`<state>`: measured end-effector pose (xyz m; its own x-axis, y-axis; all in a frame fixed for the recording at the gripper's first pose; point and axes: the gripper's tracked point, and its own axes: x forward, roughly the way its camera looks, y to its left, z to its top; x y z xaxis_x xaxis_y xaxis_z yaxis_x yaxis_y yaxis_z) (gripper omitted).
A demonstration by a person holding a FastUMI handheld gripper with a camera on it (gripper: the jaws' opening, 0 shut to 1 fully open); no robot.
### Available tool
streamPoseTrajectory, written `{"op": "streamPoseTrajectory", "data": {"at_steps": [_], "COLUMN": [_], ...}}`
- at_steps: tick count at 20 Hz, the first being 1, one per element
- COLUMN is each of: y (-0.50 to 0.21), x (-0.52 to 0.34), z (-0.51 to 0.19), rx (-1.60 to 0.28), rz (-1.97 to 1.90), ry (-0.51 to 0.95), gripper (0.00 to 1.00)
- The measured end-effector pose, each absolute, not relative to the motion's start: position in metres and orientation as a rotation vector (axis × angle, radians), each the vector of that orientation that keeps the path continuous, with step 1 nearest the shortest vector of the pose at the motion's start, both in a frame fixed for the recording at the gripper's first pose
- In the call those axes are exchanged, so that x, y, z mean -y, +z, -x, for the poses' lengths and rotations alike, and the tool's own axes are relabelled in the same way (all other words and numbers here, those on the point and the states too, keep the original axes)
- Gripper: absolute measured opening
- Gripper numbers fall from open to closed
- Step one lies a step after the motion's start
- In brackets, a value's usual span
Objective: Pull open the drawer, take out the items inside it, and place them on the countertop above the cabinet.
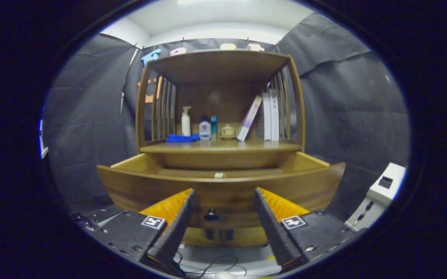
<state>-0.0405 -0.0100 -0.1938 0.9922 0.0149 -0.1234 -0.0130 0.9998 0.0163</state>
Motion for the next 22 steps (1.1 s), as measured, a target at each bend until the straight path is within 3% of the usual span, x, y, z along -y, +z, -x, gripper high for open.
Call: {"op": "streamPoseTrajectory", "data": {"at_steps": [4,12,16,22], "y": [-0.131,-0.056,-0.064,-0.13], "x": [0.022,0.044,0.03,0.004], "z": [0.025,-0.051,-0.095,-0.144], "rx": [-0.069,-0.089,-0.214,-0.52], "rz": [-0.059,-0.077,-0.082,-0.042], "ry": [0.015,-0.011,0.05,0.117], "gripper": [1.0,1.0,1.0,1.0]}}
